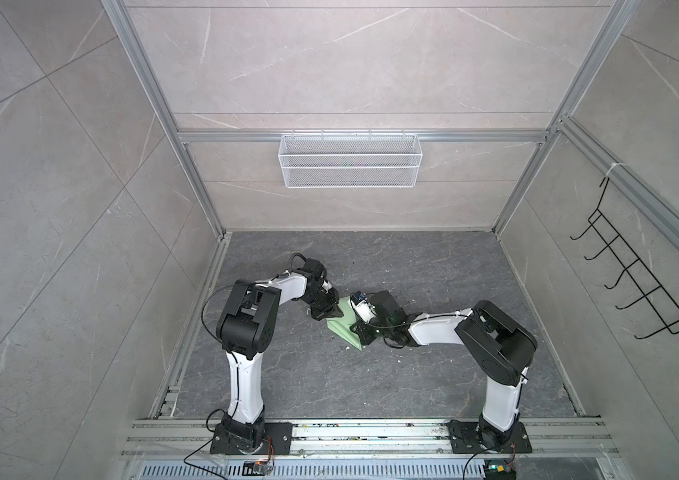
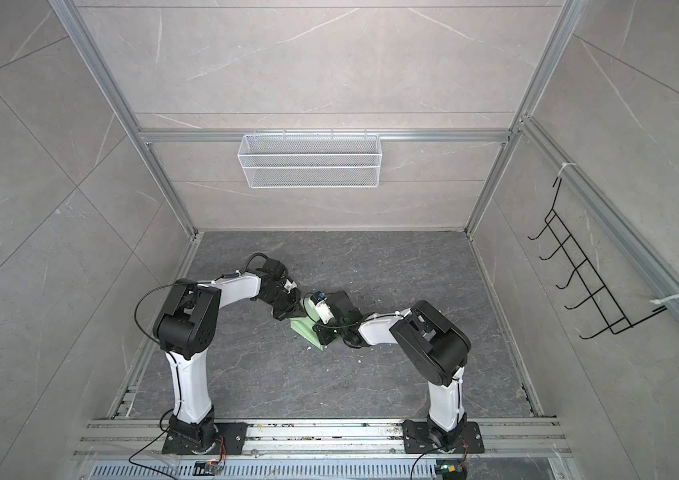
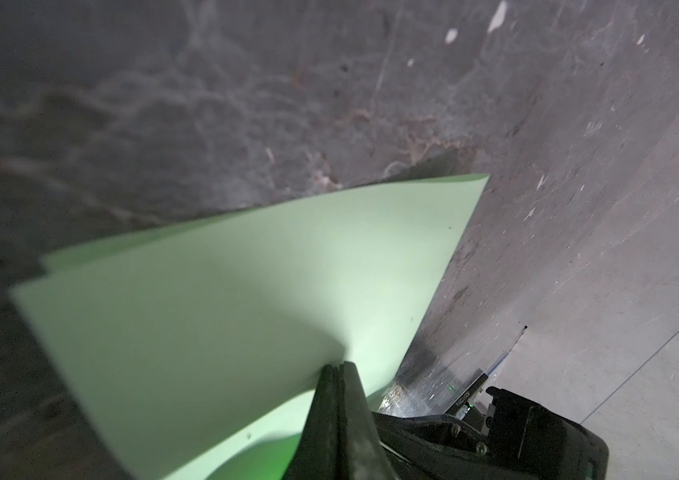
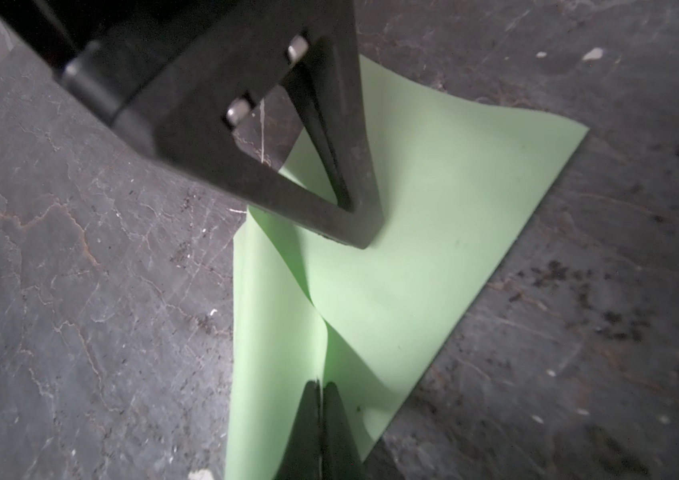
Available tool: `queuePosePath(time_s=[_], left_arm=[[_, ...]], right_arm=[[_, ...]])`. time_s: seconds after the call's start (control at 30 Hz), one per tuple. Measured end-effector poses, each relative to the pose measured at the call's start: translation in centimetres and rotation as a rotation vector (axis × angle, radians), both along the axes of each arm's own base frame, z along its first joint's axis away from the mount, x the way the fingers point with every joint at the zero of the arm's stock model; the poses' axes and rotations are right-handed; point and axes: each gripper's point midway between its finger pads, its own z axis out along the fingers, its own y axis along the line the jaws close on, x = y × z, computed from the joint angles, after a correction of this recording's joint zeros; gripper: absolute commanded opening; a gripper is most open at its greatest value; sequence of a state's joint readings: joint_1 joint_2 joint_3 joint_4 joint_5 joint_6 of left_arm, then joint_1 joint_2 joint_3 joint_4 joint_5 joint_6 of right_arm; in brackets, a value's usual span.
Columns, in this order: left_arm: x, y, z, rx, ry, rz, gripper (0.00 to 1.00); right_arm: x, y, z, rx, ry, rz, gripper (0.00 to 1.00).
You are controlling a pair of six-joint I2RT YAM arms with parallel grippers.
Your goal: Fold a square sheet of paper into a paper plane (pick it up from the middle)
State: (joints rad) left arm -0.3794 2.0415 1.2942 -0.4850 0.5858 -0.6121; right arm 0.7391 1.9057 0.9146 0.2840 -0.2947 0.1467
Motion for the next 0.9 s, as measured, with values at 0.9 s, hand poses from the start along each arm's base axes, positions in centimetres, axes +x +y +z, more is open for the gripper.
queuePosePath(time_s=[0.9], left_arm=[[0.02,0.00,-0.02,-0.001,0.002,0.000,0.00]], right_arm=[[0.92,0.42,-0.20,-0.028,0.014,-0.012,0.04]])
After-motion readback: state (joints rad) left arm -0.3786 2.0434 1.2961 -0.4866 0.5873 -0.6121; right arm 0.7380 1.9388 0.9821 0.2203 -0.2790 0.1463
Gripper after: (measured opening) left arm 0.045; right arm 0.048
